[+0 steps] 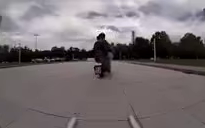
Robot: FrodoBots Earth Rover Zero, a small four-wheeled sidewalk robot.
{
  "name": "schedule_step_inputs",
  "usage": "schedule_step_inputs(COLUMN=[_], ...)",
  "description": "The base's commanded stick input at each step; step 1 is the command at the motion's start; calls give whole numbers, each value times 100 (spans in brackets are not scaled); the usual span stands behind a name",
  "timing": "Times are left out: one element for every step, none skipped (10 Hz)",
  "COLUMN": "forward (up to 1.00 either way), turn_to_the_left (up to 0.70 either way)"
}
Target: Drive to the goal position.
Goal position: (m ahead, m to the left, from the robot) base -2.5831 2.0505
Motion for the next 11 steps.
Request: schedule_step_inputs(forward=[70,70,70,70,70,70,70,70,70,70,70], turn_to_the_left=[1,1,1,1,1,1,1,1,1,1,1])
